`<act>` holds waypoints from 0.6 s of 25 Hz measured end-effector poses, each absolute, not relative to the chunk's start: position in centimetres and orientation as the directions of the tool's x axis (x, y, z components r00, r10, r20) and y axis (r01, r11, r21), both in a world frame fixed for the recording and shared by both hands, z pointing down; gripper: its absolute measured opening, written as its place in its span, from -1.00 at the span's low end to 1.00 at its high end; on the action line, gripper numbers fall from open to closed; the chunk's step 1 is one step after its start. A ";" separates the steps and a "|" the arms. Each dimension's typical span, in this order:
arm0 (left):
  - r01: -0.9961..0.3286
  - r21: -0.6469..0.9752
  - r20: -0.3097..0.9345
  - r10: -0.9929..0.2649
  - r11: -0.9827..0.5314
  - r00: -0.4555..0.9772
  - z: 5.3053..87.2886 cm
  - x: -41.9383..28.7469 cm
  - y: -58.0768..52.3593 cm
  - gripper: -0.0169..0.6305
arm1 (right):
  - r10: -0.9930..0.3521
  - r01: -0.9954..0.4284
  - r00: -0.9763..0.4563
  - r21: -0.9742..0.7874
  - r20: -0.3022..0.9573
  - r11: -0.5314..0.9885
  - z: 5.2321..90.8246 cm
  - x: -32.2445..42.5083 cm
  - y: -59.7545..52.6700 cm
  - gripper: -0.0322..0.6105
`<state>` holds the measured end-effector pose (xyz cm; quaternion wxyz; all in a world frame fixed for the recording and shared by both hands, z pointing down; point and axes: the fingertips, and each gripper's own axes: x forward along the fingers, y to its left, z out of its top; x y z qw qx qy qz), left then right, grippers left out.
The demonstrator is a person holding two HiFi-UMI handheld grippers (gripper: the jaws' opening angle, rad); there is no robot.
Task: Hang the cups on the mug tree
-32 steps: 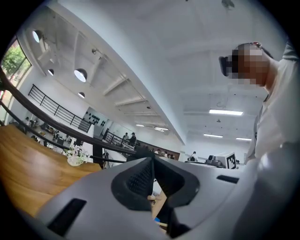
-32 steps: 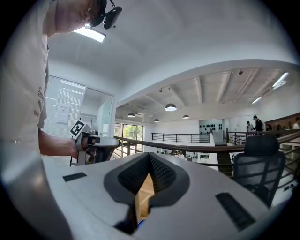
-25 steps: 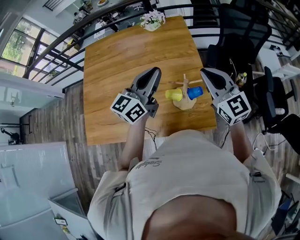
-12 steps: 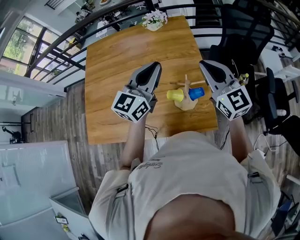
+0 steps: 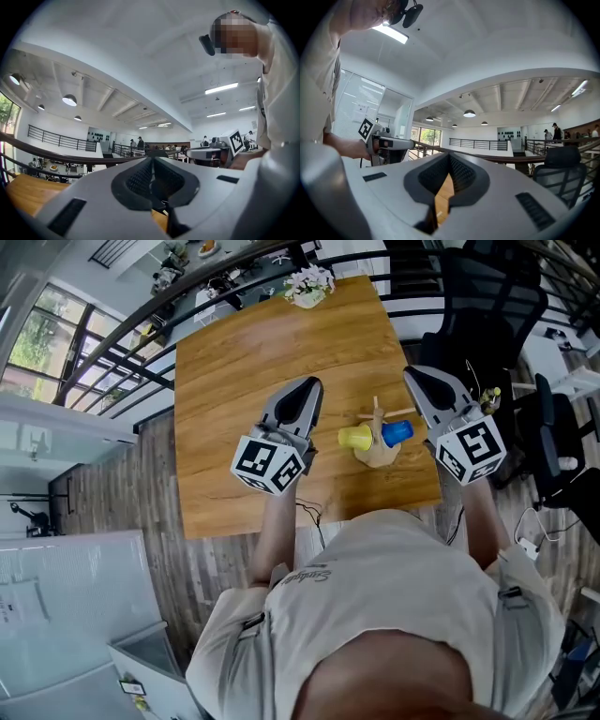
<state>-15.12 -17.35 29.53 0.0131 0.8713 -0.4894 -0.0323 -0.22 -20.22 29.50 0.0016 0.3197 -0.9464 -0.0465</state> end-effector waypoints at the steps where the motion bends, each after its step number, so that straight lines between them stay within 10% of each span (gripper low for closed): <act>1: -0.851 0.060 -0.040 -0.853 -0.521 0.520 29.8 -15.1 -17.4 -0.87 | -0.604 -0.604 -0.796 0.088 -0.023 0.792 29.7 -0.3 -20.2 -0.92; 15: -0.821 0.123 -0.067 -0.830 -0.557 0.553 30.0 -14.6 -16.7 -0.87 | -0.597 -0.596 -0.802 0.086 -0.015 0.798 30.3 -0.4 -19.7 -0.92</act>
